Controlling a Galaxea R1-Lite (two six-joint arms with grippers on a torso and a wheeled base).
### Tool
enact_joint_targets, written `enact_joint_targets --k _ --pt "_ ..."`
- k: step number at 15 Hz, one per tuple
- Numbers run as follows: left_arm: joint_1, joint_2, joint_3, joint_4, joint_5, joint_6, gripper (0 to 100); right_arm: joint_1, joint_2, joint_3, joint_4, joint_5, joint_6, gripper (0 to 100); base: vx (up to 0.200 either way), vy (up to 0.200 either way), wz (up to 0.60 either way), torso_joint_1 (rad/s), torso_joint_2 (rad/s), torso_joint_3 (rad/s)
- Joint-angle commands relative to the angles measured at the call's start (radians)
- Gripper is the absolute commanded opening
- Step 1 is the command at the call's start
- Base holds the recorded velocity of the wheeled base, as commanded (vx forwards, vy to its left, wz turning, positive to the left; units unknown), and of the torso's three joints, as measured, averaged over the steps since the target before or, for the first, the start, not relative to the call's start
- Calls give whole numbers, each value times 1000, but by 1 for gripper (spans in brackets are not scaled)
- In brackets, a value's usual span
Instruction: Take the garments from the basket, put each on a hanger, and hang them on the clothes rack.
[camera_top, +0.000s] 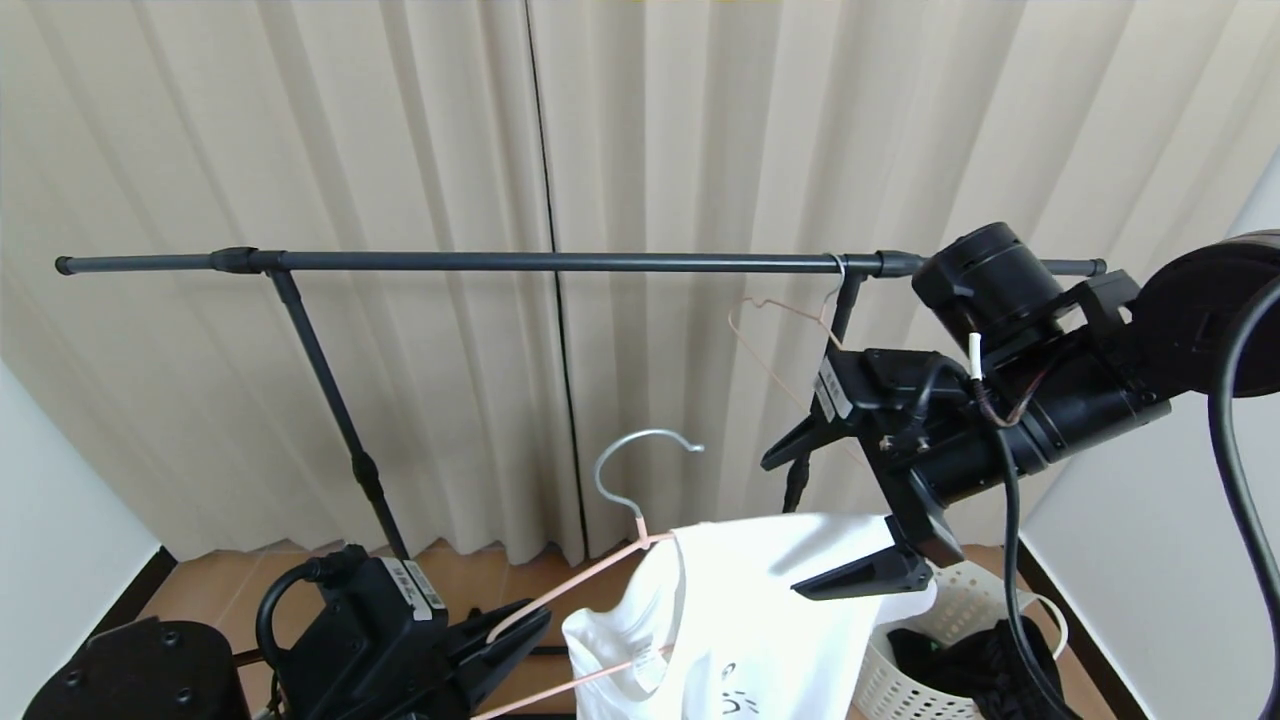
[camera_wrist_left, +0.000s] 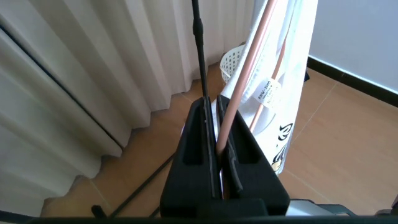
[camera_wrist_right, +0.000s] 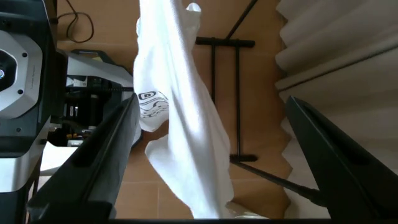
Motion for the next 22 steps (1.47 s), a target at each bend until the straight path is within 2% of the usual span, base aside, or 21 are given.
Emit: enact_joint_targets --k 1,14,15,22 --pt "-3 1 0 0 1 0 0 18 25 -4 -1 1 0 100 0 0 0 0 0 0" --pt "-4 1 1 -29 1 0 0 44 56 -3 -3 -4 0 100 0 0 0 0 0 0" --pt "-4 1 1 -29 1 0 0 46 54 -1 -3 -4 0 0 0 0 0 0 0 0" --pt "-3 1 1 -29 1 0 0 55 49 2 -1 -3 8 0 0 0 0 0 0 0"
